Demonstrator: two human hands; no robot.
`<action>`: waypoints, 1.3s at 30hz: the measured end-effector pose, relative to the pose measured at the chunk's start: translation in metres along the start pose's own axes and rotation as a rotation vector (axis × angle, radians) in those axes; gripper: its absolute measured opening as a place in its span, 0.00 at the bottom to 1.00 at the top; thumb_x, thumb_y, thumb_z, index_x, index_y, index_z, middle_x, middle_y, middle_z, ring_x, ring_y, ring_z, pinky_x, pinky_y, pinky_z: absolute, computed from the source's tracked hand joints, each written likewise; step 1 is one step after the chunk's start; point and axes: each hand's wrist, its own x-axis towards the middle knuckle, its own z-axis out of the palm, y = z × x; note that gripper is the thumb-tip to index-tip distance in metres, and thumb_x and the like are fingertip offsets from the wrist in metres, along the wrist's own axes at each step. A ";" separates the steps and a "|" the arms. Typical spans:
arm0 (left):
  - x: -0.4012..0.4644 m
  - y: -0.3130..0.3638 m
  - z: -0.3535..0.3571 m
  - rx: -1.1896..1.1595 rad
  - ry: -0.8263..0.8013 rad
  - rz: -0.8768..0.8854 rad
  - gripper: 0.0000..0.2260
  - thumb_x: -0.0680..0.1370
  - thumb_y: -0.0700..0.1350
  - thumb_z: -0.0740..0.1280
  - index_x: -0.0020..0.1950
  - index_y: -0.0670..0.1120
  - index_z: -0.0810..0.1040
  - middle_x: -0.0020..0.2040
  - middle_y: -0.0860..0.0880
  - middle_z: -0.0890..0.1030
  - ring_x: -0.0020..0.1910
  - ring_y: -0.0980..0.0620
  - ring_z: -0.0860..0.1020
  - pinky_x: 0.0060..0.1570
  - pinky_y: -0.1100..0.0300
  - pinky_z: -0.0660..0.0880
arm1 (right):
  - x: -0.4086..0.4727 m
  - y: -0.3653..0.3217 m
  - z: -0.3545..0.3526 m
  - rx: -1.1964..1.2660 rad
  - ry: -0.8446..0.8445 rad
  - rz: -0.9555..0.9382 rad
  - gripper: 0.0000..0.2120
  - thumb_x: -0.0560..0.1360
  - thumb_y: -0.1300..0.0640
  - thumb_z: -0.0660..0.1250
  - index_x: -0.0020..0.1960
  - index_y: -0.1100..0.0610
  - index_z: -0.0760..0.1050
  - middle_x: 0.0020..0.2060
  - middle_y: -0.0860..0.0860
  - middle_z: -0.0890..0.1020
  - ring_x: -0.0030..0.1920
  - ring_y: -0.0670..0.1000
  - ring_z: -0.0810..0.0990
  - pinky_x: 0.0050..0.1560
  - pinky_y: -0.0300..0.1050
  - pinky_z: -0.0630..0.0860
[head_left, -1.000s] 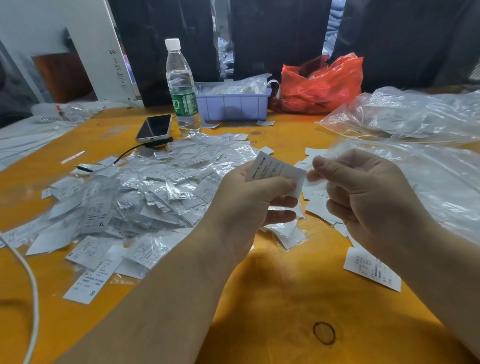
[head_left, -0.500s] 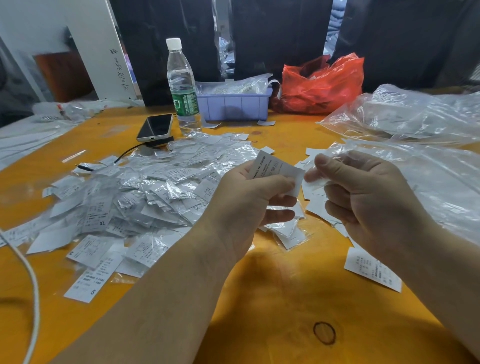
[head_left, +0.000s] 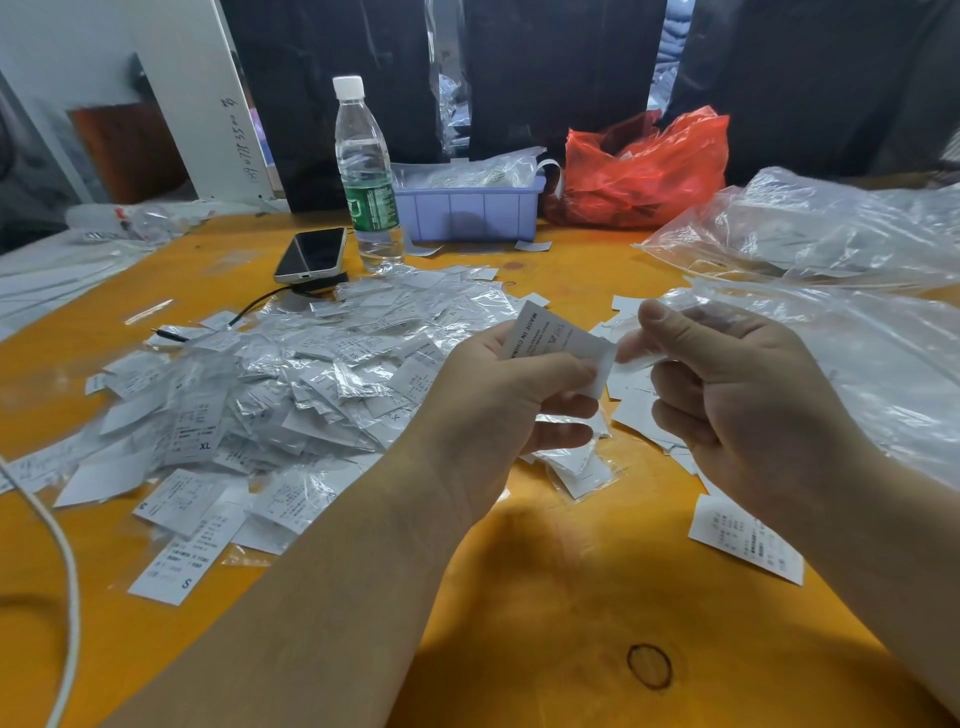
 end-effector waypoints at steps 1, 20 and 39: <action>0.000 0.000 0.000 0.000 0.002 0.000 0.05 0.74 0.33 0.70 0.46 0.43 0.79 0.31 0.51 0.80 0.31 0.53 0.80 0.28 0.61 0.76 | 0.000 0.000 0.000 -0.001 0.003 0.002 0.15 0.71 0.51 0.69 0.39 0.64 0.80 0.21 0.50 0.57 0.23 0.48 0.52 0.20 0.36 0.58; 0.000 0.002 -0.002 0.019 0.028 0.017 0.06 0.74 0.35 0.70 0.48 0.43 0.78 0.36 0.48 0.80 0.31 0.55 0.80 0.29 0.61 0.77 | 0.000 0.002 -0.001 -0.042 -0.125 0.036 0.10 0.64 0.55 0.73 0.43 0.57 0.79 0.27 0.55 0.67 0.22 0.46 0.56 0.20 0.37 0.58; 0.000 0.000 -0.003 0.066 0.041 0.029 0.05 0.74 0.37 0.72 0.46 0.46 0.80 0.36 0.49 0.81 0.33 0.55 0.80 0.32 0.62 0.77 | 0.000 0.001 -0.002 -0.163 0.026 -0.054 0.16 0.70 0.49 0.69 0.40 0.63 0.77 0.19 0.49 0.64 0.21 0.48 0.55 0.20 0.39 0.58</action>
